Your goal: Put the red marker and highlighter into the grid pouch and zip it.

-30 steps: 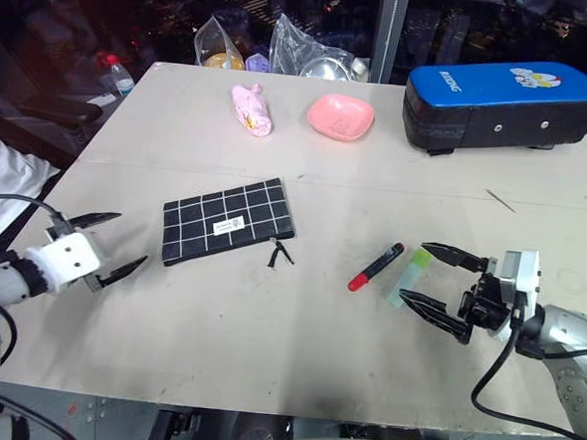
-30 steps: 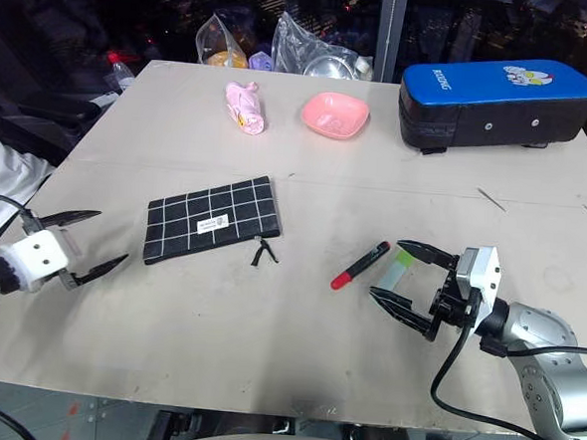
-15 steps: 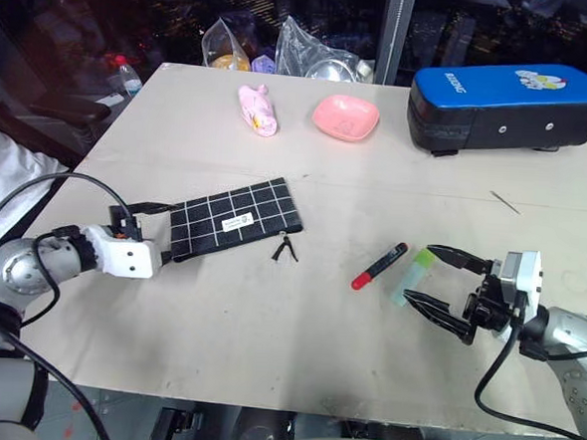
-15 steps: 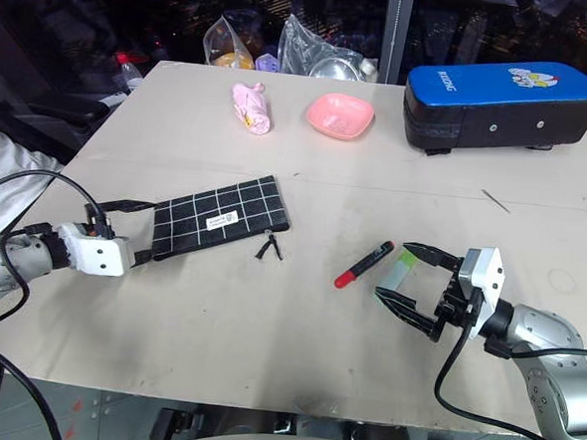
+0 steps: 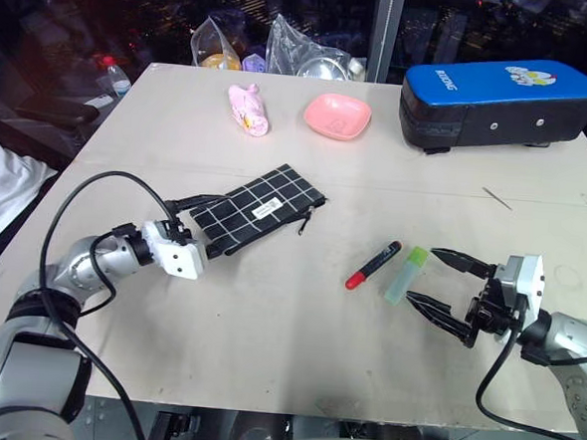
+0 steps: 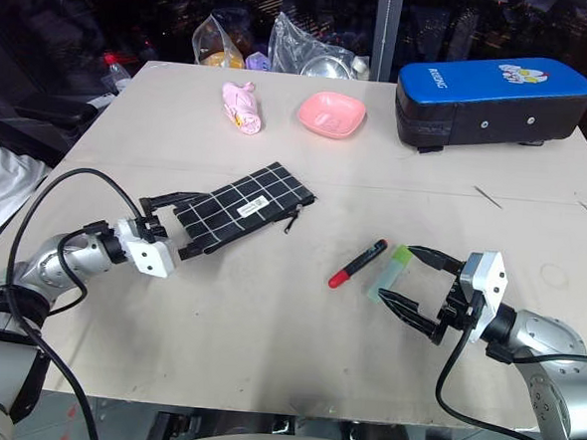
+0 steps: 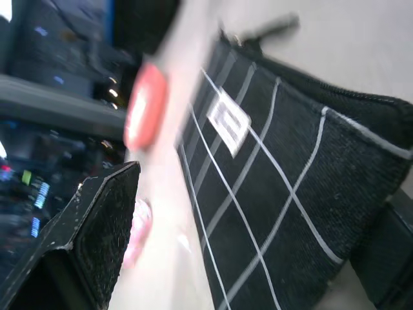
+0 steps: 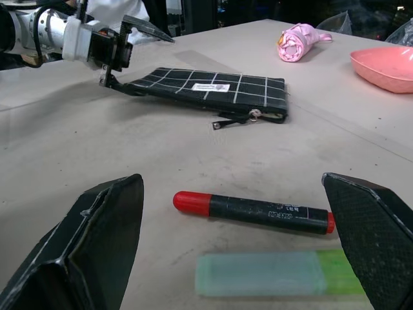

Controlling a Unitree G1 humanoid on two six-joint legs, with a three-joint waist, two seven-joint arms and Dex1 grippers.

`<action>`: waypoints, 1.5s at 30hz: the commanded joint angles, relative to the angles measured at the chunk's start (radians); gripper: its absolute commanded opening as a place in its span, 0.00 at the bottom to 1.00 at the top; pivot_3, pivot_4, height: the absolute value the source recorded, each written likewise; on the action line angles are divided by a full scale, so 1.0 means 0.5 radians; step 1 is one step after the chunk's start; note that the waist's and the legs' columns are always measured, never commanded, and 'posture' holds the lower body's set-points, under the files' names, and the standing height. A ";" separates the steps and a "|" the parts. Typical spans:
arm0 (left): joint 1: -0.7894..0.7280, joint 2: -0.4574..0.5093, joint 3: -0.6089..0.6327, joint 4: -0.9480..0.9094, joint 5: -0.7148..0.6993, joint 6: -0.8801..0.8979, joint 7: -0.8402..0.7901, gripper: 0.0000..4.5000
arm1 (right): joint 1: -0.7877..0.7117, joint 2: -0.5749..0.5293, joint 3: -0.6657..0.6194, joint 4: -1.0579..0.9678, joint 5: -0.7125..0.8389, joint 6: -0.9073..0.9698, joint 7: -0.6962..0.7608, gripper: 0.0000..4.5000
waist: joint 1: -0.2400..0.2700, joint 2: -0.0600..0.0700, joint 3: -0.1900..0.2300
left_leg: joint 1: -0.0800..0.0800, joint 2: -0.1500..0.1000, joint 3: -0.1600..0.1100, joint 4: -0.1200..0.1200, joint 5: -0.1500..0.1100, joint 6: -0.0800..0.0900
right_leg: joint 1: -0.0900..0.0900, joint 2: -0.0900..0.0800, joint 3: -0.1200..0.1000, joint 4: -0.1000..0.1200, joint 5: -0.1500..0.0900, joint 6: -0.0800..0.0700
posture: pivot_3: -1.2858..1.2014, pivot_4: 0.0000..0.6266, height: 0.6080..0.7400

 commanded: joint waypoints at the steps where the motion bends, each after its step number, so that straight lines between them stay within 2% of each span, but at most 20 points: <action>1: 0.057 -0.025 0.001 -0.117 -0.054 0.018 0.059 1.00 | -0.009 -0.016 -0.060 -0.072 0.005 -0.023 -0.013 1.00 | 0.000 0.000 0.000 | 0.000 0.000 0.000 0.000 0.000 0.000 | 0.000 0.001 0.000 0.000 0.000 0.000 | 0.52 0.24 1.00; 7: 0.176 -0.152 0.013 -0.295 -0.143 0.297 0.041 1.00 | -0.009 -0.015 -0.052 -0.071 -0.004 -0.026 -0.022 1.00 | 0.009 0.000 0.000 | 0.001 -0.001 0.001 0.001 0.000 0.000 | 0.000 0.001 0.000 0.001 0.000 0.000 | 0.52 0.24 1.00; 12: 0.358 -0.232 0.005 -0.633 -0.177 0.497 0.016 1.00 | 0.009 -0.007 -0.047 -0.084 -0.014 -0.030 -0.033 1.00 | 0.009 0.000 0.000 | 0.001 -0.001 0.001 0.002 0.002 -0.003 | 0.000 0.000 0.003 0.001 0.000 0.000 | 0.52 0.24 1.00; 16: 0.453 -0.239 -0.006 -0.865 -0.008 0.562 0.065 1.00 | 0.005 0.004 -0.032 -0.081 -0.020 -0.033 -0.038 1.00 | 0.010 0.000 0.000 | 0.001 0.000 0.001 0.002 0.004 -0.007 | 0.001 0.000 0.005 0.001 0.000 0.000 | 0.52 0.24 1.00; 21: 0.439 -0.261 -0.022 -0.984 0.212 0.763 0.158 1.00 | -0.029 0.016 -0.015 -0.056 -0.035 -0.037 -0.035 1.00 | 0.017 0.001 -0.001 | 0.002 -0.002 0.000 0.002 0.003 -0.004 | 0.002 0.000 0.005 0.001 0.000 0.000 | 0.52 0.24 1.00; 29: 0.456 -0.293 -0.097 -1.026 0.305 0.866 0.214 1.00 | -0.067 0.037 0.001 -0.036 -0.059 -0.033 -0.039 1.00 | 0.035 0.010 -0.006 | 0.003 -0.006 -0.004 0.004 0.001 0.000 | 0.005 -0.001 0.004 0.002 0.001 0.002 | 0.52 0.24 1.00; 36: 0.498 -0.338 -0.145 -1.145 0.200 1.130 0.041 1.00 | -0.068 0.049 -0.002 -0.035 -0.073 -0.033 -0.041 1.00 | 0.056 0.021 -0.014 | 0.003 -0.009 -0.005 0.005 0.001 0.001 | 0.007 -0.002 0.005 0.002 0.002 0.003 | 0.52 0.24 1.00; 45: 0.647 -0.486 -0.101 -1.704 0.011 1.812 -0.273 1.00 | -0.031 0.065 -0.011 -0.056 -0.086 -0.044 -0.047 1.00 | 0.064 0.025 -0.017 | 0.004 -0.012 -0.009 0.006 0.002 0.003 | 0.010 -0.003 0.005 0.001 0.002 0.004 | 0.52 0.24 1.00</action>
